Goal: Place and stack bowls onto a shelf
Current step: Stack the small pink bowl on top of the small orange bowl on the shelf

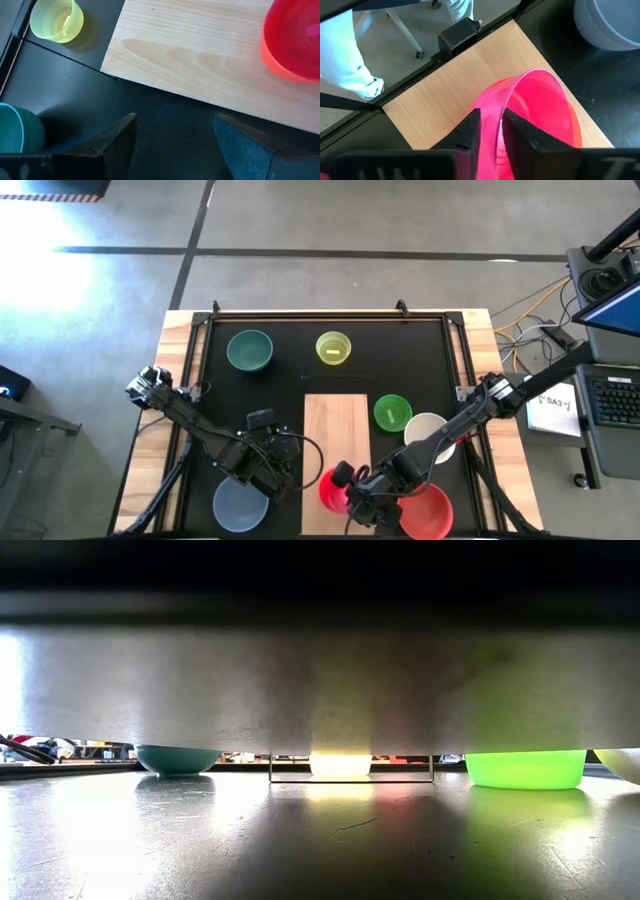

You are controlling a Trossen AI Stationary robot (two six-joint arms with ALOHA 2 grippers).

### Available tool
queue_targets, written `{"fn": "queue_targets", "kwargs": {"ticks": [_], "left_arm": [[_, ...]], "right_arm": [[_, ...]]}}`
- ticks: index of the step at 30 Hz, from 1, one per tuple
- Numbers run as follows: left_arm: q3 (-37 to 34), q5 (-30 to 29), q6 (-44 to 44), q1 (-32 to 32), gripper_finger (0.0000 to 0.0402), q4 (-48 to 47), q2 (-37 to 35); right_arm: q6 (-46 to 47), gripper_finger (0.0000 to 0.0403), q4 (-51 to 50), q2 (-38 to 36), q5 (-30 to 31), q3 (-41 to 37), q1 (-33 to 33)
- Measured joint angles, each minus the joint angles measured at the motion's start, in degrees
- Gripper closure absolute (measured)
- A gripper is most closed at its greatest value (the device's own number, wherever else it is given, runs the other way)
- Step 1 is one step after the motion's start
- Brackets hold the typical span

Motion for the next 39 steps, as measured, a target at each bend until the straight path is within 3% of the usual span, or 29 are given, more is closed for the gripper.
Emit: {"fn": "queue_targets", "kwargs": {"ticks": [5,22,33,39], "left_arm": [[0.0,0.0,0.0,0.0,0.0154,0.0,0.0],[0.0,-0.1,0.0,0.0,0.0154,0.0,0.0],[0.0,-0.1,0.0,0.0,0.0154,0.2,0.0],[0.0,-0.1,-0.2,-0.5,0.0154,0.4,0.0]], "right_arm": [[0.2,0.039,-0.4,0.0,-0.2,0.0,0.1],[0.6,0.0392,-0.6,0.1,2.8,-0.2,0.7],[1.1,0.0297,-2.5,0.1,3.3,-0.2,0.8],[7.3,0.0264,-14.2,0.1,5.5,6.5,1.0]]}}
